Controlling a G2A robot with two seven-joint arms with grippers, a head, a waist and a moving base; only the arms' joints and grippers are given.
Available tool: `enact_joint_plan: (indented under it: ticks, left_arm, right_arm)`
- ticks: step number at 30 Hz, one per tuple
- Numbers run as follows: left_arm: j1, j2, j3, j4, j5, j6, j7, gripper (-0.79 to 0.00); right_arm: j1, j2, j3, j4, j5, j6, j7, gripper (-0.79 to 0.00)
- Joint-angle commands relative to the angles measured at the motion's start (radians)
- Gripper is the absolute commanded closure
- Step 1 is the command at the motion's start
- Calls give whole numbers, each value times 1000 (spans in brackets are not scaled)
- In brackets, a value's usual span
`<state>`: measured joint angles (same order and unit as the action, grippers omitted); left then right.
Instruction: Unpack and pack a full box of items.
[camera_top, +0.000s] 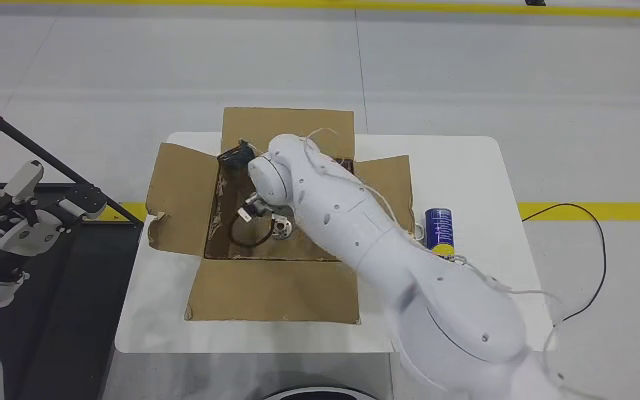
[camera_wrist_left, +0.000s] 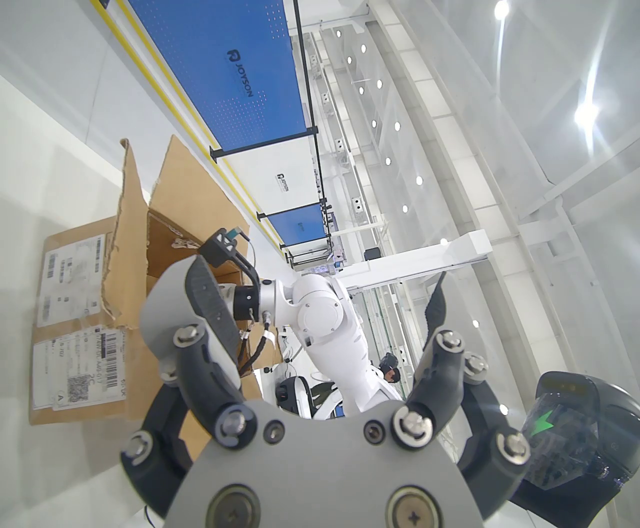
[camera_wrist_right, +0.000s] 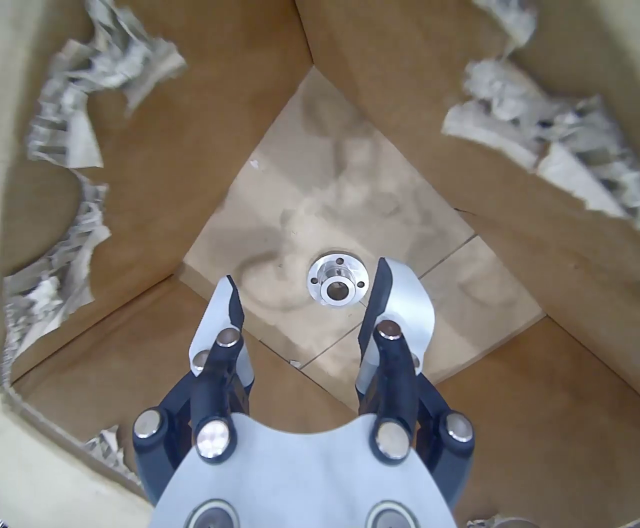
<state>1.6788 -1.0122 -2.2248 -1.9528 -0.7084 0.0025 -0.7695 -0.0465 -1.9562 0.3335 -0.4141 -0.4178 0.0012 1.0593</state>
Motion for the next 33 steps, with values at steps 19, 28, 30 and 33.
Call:
enact_joint_plan:
  ticks: [19,28,30,33]
  left_arm:
    - [0,0,0,0,0,0,0,-785]
    - [0,0,0,0,0,0,0,-785]
    - [0,0,0,0,0,0,0,-785]
    - [0,0,0,0,0,0,0,-785]
  right_arm:
    - [-329,365,446,-916,-299,131,158,-757]
    - [-686,501,762,-1482,-811,267,477,-785]
    - [-737,518,807,-1510,-908,276,477,-785]
    - [-800,538,871,-1521,-1065,283,477,-785]
